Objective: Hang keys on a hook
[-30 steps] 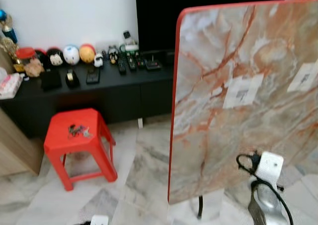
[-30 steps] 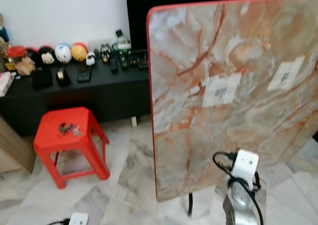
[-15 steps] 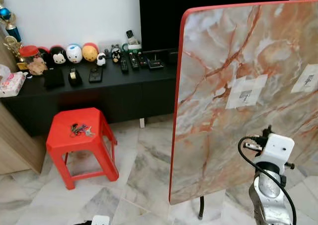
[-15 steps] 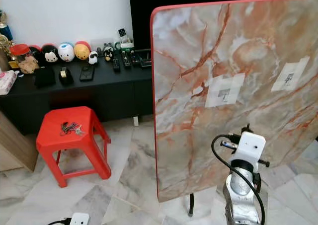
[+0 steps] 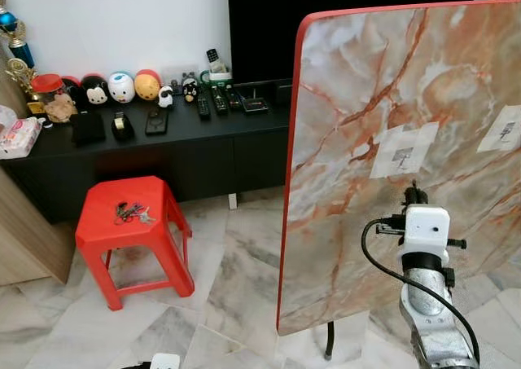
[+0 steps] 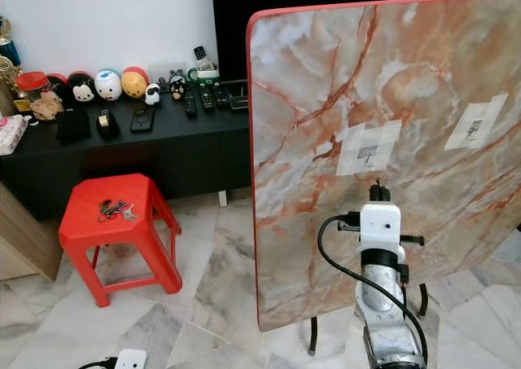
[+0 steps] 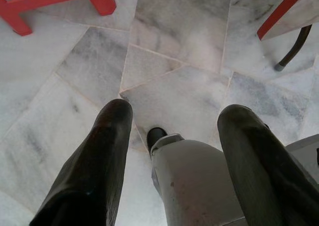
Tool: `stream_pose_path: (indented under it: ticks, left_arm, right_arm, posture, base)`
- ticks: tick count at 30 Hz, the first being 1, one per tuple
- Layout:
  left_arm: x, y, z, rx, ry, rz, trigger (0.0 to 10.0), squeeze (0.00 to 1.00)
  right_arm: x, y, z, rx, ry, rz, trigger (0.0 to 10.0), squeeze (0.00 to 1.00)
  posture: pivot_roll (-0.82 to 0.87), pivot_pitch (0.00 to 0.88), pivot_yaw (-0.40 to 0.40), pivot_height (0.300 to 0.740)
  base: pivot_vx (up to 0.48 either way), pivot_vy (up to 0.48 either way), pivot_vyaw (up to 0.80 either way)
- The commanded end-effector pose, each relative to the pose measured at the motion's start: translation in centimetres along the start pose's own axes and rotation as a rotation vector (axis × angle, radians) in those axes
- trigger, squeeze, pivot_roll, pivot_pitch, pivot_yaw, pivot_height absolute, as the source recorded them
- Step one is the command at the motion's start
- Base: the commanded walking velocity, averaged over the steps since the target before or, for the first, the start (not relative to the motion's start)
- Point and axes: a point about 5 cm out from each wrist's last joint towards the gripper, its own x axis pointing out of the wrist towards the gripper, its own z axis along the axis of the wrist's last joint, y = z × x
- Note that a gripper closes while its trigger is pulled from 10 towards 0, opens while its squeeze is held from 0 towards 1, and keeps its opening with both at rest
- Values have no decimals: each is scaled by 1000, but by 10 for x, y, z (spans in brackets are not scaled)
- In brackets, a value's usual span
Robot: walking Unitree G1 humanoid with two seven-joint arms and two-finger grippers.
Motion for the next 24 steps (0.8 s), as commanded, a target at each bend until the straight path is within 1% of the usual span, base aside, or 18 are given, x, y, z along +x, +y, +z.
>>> stream_pose_path:
  ticks: [1,12,17,24]
  left_arm:
    - [-1,-1,-3,2,15,-5,10000,0]
    - [-1,-2,-3,0,15,-7,10000,0]
    - [-1,-2,-3,0,12,-7,10000,0]
    - [-1,-2,-3,0,11,-8,10000,0]
  right_arm:
    - [6,-1,13,-22,-69,-10,10000,0]
    - [9,-1,18,-65,-91,-25,10000,0]
    - [11,-3,16,-81,-78,-38,10000,0]
    - [13,-5,13,-75,-58,-52,10000,0]
  posture:
    - [-20,0,-43,740]
    - [-20,0,-44,740]
    - [-21,0,-44,740]
    - [-21,0,-44,740]
  base:
    - [0,0,0]
    - [0,0,0]
    - [0,0,0]
    - [0,0,0]
